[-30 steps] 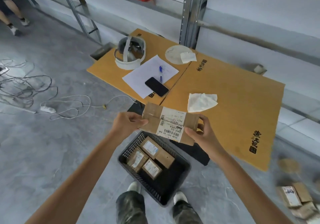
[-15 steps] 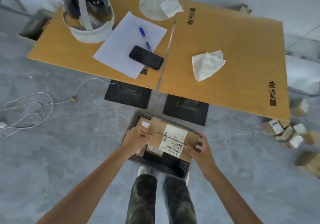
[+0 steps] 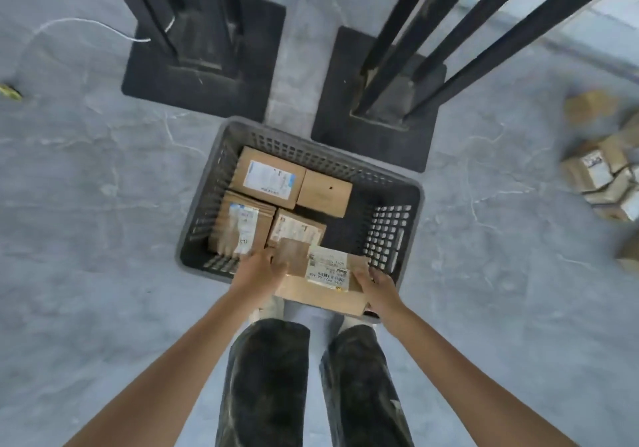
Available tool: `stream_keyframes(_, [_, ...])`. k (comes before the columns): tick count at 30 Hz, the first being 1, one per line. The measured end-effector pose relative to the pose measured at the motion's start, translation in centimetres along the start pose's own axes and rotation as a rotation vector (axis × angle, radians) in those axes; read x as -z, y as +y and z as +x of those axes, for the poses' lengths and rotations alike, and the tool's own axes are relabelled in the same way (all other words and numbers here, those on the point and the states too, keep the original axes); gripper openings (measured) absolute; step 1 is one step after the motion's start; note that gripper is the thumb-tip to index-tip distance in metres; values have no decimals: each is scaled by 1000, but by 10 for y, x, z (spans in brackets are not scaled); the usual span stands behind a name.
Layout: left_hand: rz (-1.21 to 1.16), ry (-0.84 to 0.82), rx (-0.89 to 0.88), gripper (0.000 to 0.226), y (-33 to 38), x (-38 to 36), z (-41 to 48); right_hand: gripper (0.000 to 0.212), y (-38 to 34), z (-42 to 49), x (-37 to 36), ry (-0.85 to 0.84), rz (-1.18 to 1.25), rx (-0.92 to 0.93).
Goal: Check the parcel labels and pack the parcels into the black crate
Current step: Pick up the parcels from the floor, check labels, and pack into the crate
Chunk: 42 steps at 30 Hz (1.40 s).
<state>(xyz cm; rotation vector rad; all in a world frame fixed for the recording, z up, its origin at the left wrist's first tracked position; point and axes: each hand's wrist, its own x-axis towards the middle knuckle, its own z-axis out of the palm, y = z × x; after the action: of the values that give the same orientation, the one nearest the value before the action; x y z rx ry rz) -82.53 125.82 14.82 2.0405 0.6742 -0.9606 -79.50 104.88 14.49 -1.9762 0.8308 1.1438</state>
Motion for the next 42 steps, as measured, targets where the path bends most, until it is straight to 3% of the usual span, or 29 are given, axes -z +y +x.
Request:
stream_keyframes(5, [150, 17, 59, 42, -25, -30, 75, 50, 11, 89, -39, -38, -67, -49])
stream_keyframes(10, [275, -118, 108, 31, -44, -57, 127, 39, 12, 139, -60, -64, -24, -191])
stream_keyframes(15, [124, -29, 65, 30, -50, -80, 174, 37, 42, 169, -50, -35, -2, -194])
stream_keyframes(20, [38, 47, 128, 66, -43, -100, 207, 35, 67, 179, -39, -36, 47, -234])
stream_keyframes(28, [148, 182, 214, 72, -34, -121, 223, 38, 70, 182, -29, -129, 134, -335])
stream_keyframes(31, [-87, 222, 253, 84, -34, -116, 228, 29, 67, 180, -20, -194, 140, -358])
stream_keyframes(36, [90, 310, 156, 79, -43, -107, 232, 42, 73, 179, -3, -194, 161, -332])
stream_keyframes(42, [-80, 261, 185, 65, -28, -117, 242, 49, 72, 179, 1, -204, 172, -323])
